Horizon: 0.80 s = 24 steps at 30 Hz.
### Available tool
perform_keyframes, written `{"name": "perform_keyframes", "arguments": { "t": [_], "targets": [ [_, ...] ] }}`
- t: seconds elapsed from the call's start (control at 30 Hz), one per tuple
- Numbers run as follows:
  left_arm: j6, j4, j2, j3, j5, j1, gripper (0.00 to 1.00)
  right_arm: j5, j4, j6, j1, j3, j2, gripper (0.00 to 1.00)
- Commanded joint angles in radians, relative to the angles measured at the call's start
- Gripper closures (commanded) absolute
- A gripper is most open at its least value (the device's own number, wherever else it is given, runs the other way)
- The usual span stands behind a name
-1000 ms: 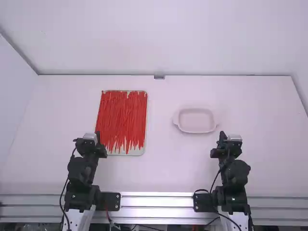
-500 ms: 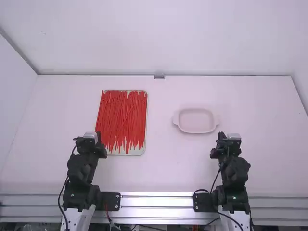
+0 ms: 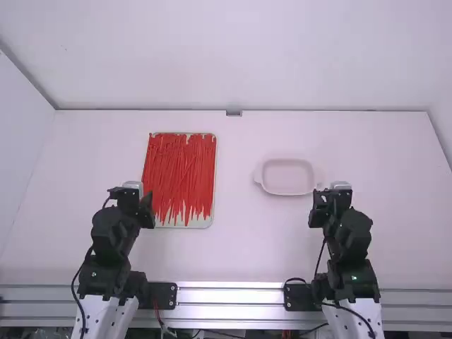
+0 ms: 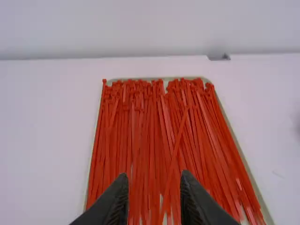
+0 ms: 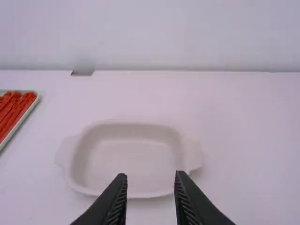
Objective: Fasten the cable tie
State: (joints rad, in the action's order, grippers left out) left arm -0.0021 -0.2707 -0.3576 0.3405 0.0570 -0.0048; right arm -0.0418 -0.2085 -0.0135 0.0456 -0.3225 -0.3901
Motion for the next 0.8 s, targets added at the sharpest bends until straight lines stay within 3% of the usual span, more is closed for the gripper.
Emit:
{"name": "perform_keyframes", "arguments": {
  "t": [0.0, 0.77],
  "targets": [
    [-0.005, -0.022, -0.055, 0.056, 0.028, -0.009, 0.66, -0.001, -0.020, 0.022, 0.015, -0.070, -0.055, 0.66],
    [-0.003, -0.325, -0.561, 0.514, 0.155, -0.026, 0.23, -0.080, -0.316, 0.071, 0.178, -0.542, -0.587, 0.23]
  ]
}}
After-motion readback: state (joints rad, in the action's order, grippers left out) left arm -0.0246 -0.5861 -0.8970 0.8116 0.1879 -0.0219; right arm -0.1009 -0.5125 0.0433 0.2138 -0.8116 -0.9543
